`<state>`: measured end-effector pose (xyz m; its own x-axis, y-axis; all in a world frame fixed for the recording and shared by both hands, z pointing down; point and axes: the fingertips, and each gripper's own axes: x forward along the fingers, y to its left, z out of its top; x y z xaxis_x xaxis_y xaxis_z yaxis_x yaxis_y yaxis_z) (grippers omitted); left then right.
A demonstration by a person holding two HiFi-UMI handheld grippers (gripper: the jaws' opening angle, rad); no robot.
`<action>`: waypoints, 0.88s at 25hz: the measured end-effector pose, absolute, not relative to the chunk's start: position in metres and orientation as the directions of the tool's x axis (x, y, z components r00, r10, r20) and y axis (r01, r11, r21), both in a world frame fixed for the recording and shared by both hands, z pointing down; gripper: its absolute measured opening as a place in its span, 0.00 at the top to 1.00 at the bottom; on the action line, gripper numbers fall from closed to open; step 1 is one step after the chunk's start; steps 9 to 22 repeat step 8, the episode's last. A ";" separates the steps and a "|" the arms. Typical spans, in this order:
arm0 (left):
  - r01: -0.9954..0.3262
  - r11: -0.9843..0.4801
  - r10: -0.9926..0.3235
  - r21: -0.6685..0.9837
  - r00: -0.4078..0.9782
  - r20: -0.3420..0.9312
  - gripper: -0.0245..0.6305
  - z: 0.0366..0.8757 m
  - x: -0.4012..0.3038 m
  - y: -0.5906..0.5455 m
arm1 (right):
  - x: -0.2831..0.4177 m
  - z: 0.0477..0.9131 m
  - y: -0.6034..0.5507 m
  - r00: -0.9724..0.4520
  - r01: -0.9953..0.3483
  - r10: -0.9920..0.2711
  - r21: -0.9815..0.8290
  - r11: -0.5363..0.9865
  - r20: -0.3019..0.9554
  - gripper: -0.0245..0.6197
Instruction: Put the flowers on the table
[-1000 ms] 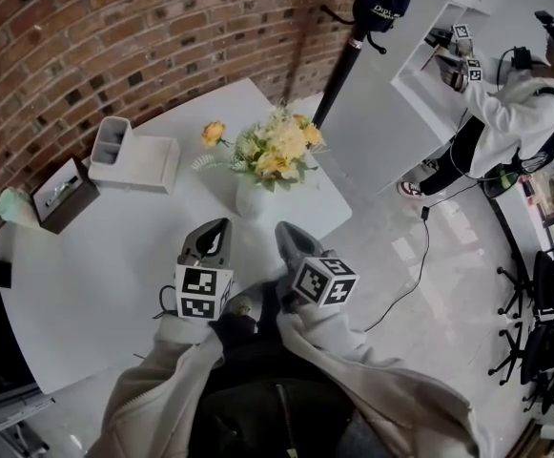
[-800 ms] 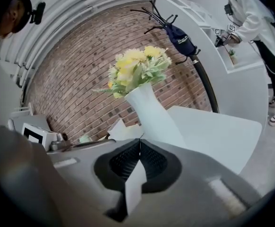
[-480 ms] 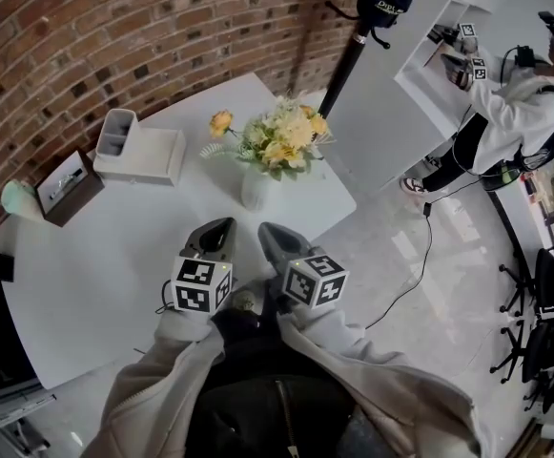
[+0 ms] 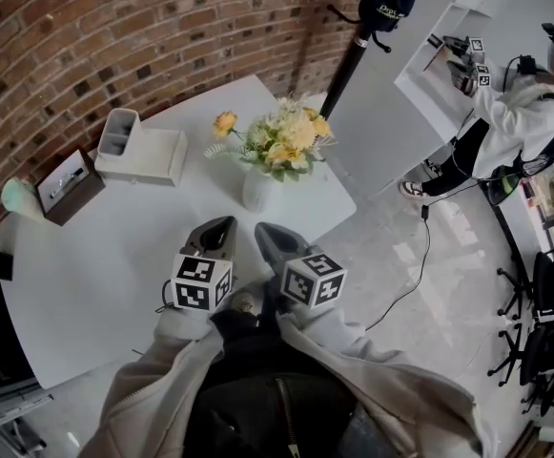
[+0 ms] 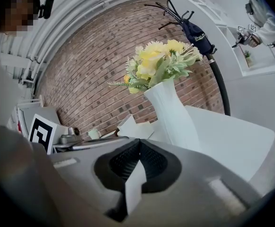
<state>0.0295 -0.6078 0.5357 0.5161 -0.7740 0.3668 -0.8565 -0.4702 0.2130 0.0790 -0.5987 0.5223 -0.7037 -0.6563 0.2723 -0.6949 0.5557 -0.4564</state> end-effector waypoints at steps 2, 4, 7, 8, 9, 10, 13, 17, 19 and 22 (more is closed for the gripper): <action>-0.858 -0.465 -0.775 0.218 0.514 0.369 0.96 0.536 0.028 -0.606 | 0.078 0.522 -0.598 -0.706 -0.693 -0.653 -0.460 0.556 0.275 0.96; -0.859 -0.459 -0.776 0.225 0.511 0.370 0.96 0.537 0.026 -0.607 | 0.076 0.523 -0.598 -0.710 -0.690 -0.647 -0.460 0.559 0.278 0.96; -0.862 -0.451 -0.778 0.230 0.506 0.372 0.96 0.539 0.022 -0.610 | 0.072 0.526 -0.599 -0.715 -0.686 -0.640 -0.458 0.566 0.281 0.96; -0.863 -0.449 -0.779 0.231 0.505 0.373 0.96 0.540 0.020 -0.611 | 0.070 0.526 -0.600 -0.717 -0.685 -0.638 -0.457 0.567 0.282 0.96; -0.863 -0.449 -0.779 0.231 0.505 0.373 0.96 0.540 0.020 -0.611 | 0.070 0.526 -0.600 -0.717 -0.685 -0.638 -0.457 0.567 0.282 0.96; -0.863 -0.449 -0.779 0.231 0.505 0.373 0.96 0.540 0.020 -0.611 | 0.070 0.526 -0.600 -0.717 -0.685 -0.638 -0.457 0.567 0.282 0.96; -0.863 -0.449 -0.779 0.231 0.505 0.373 0.96 0.540 0.020 -0.611 | 0.070 0.526 -0.600 -0.717 -0.685 -0.638 -0.457 0.567 0.282 0.96; -0.863 -0.449 -0.779 0.231 0.505 0.373 0.96 0.540 0.020 -0.611 | 0.070 0.526 -0.600 -0.717 -0.685 -0.638 -0.457 0.567 0.282 0.96; -0.863 -0.449 -0.779 0.231 0.505 0.373 0.96 0.540 0.020 -0.611 | 0.070 0.526 -0.600 -0.717 -0.685 -0.638 -0.457 0.567 0.282 0.96; -0.863 -0.449 -0.779 0.231 0.505 0.373 0.96 0.540 0.020 -0.611 | 0.070 0.526 -0.600 -0.717 -0.685 -0.638 -0.457 0.567 0.282 0.96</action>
